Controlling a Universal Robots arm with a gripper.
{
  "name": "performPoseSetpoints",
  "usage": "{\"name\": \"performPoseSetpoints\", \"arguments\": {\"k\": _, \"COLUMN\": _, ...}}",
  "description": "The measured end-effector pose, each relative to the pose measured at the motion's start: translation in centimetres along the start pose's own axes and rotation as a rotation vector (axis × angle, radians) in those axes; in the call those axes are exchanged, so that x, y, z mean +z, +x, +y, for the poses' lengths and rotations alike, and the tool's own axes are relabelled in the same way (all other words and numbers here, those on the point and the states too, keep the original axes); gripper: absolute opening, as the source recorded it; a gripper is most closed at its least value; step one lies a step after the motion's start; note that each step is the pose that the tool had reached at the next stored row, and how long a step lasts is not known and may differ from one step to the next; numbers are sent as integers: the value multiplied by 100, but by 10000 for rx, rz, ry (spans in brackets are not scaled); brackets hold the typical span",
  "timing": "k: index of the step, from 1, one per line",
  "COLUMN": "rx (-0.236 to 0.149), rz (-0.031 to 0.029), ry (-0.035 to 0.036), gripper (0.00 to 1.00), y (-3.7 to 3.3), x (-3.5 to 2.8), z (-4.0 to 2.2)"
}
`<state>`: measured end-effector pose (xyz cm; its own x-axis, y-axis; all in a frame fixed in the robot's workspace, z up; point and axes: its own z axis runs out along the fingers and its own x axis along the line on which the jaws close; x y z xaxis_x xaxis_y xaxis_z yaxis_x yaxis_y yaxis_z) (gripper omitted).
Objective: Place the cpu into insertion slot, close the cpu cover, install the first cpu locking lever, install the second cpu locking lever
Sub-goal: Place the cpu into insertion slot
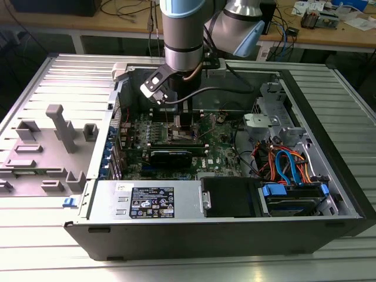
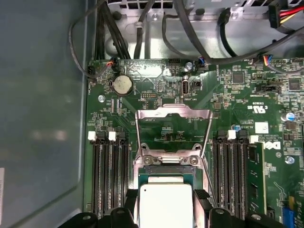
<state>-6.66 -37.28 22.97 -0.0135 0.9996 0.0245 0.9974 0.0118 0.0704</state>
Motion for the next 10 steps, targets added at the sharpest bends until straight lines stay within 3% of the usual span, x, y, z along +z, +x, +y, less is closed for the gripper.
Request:
{"name": "performPoseSetpoints", "arguments": {"k": 4, "rx": -21, "rz": 3, "ry": 1, "gripper": 54, "y": -6, "x": 79, "z": -5}}
{"name": "performPoseSetpoints", "arguments": {"k": 10, "rx": 182, "rz": -10, "ry": -5, "gripper": 54, "y": -21, "x": 138, "z": -17}}
